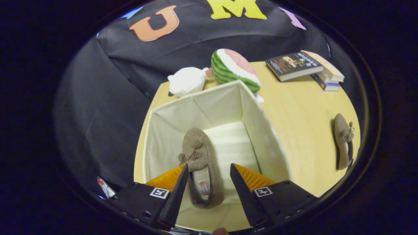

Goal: Open the storage box then place both shoes into the box .Put the left shoe in first, then the right shoe, with the right side of both shoes facing outward in a uniform manner.

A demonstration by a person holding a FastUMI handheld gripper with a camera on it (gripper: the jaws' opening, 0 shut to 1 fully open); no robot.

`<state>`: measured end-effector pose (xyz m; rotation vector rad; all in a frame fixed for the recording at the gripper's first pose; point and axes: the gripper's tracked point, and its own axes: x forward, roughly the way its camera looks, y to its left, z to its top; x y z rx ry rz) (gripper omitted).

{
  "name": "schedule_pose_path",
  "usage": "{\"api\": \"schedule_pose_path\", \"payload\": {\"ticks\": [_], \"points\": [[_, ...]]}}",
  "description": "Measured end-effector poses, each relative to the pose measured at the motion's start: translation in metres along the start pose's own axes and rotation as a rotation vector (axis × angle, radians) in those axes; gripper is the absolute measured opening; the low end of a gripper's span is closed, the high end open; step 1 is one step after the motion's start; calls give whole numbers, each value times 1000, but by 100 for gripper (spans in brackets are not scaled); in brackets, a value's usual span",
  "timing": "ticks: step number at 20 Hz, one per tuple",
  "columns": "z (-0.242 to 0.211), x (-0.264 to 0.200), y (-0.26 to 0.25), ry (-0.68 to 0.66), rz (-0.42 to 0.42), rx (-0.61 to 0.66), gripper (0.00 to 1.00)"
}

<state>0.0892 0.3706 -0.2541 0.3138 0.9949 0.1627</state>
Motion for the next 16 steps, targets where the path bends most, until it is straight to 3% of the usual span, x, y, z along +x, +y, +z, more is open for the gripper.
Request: {"api": "schedule_pose_path", "payload": {"ticks": [2, 6, 11, 16], "points": [[16, -28, -4, -64, 33, -24, 89], [48, -90, -42, -208, 53, -59, 90], [78, -164, -144, -381, -24, -96, 95], [80, -195, -275, -413, -152, -75, 96]]}}
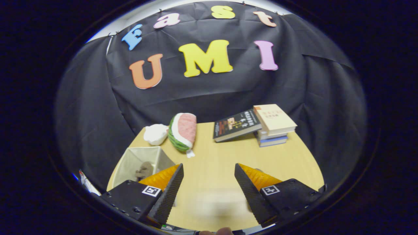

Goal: Open the storage box then place both shoes into the box .Put the left shoe in first, then the right shoe, with the right side of both shoes facing outward in a uniform manner.

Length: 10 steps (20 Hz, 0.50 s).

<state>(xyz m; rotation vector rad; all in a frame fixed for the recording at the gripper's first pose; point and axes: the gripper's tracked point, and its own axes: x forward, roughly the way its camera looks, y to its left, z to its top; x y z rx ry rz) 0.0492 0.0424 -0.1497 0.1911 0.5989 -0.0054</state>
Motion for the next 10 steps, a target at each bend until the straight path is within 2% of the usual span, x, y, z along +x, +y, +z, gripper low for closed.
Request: {"api": "schedule_pose_path", "payload": {"ticks": [4, 10], "points": [[-26, 8, -81, 52, -68, -32, 96], [-102, 42, -135, 219, -81, -76, 96]]}}
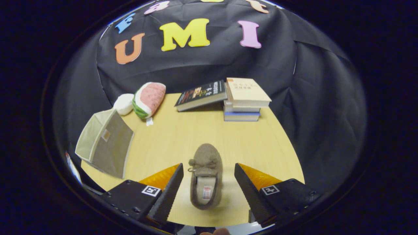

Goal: Open the storage box then place both shoes into the box .Put the left shoe in first, then the right shoe, with the right side of both shoes facing outward in a uniform manner.

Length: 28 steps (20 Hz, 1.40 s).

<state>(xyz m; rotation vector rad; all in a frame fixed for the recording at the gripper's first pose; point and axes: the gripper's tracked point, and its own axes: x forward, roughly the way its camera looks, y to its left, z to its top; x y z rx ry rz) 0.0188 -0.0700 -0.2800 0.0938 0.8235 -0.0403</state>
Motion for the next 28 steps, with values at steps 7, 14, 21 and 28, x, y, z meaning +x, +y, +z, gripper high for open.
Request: {"api": "schedule_pose_path", "payload": {"ticks": [7, 14, 21, 28], "points": [[-54, 64, -21, 171, -9, 6, 88], [-69, 87, -14, 281, 17, 85, 36], [-65, 84, -20, 303, -2, 149, 0], [-31, 36, 18, 263, 41, 251, 0]]}}
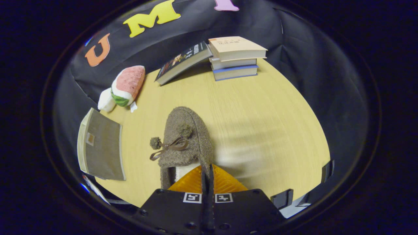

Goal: Open the storage box then place both shoes into the box .Put the left shoe in first, then the right shoe, with the right side of both shoes facing outward in a uniform manner.

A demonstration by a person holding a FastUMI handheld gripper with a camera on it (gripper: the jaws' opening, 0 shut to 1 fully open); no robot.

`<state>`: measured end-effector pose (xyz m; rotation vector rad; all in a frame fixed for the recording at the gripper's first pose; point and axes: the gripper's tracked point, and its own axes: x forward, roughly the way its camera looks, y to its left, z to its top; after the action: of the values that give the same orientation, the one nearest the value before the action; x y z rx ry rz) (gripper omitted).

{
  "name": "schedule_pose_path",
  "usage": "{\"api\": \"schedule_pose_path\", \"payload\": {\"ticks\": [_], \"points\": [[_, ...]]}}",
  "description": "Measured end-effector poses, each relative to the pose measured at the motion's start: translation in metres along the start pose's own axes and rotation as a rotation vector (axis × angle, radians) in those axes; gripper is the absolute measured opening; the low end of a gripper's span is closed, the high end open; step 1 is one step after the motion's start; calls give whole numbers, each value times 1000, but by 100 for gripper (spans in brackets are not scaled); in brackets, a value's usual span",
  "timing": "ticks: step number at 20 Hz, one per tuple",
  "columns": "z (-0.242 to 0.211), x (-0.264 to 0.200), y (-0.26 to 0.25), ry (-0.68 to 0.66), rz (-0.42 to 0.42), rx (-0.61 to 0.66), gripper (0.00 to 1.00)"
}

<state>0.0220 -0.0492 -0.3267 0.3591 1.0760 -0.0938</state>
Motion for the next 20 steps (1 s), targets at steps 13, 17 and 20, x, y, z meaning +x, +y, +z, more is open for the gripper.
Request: {"api": "schedule_pose_path", "payload": {"ticks": [13, 17, 20], "points": [[25, -87, 281, -92, 221, -95, 0], [3, -74, 352, -58, 240, -112, 0], [-9, -59, 380, -49, 204, -137, 0]]}}
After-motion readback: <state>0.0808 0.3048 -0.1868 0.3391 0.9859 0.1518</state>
